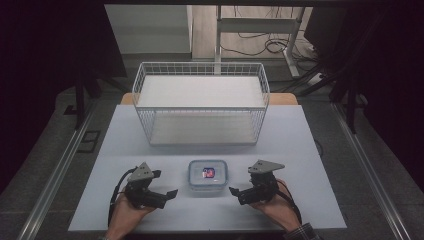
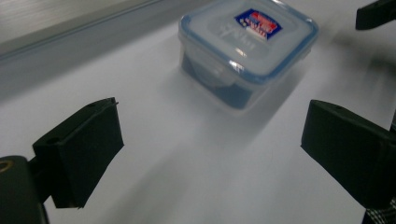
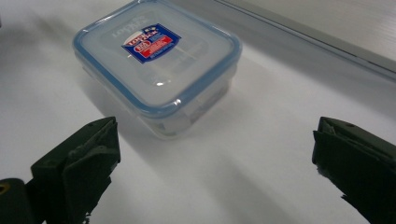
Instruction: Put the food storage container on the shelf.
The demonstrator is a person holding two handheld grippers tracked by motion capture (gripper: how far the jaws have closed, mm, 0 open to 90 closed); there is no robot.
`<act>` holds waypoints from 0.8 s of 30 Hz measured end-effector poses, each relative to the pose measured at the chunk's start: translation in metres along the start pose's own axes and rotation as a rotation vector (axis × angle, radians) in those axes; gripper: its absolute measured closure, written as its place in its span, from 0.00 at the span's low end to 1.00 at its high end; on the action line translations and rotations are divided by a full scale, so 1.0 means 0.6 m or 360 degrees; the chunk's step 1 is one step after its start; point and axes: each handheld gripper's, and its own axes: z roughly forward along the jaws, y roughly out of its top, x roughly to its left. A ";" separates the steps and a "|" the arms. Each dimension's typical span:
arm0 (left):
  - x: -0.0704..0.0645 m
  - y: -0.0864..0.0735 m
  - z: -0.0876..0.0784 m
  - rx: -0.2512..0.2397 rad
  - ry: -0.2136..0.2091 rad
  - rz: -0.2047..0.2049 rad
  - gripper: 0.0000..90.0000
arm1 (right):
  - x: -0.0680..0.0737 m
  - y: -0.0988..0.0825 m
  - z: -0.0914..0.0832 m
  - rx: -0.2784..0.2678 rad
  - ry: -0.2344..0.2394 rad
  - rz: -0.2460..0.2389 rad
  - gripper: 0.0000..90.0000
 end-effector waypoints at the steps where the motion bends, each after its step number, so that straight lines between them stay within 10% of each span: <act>1: 0.000 0.007 0.005 -0.0001 -0.0004 0.0007 0.05 | 0.001 0.004 0.002 0.0012 -0.0003 -0.0012 0.01; 10: 0.000 0.066 0.055 0.0015 -0.0085 0.0044 0.05 | -0.012 0.042 0.025 0.0024 0.0099 0.0086 0.07; 24: 0.017 0.053 0.124 0.0185 -0.0324 -0.0079 0.05 | -0.026 0.043 0.094 0.0126 0.0349 0.0247 0.12</act>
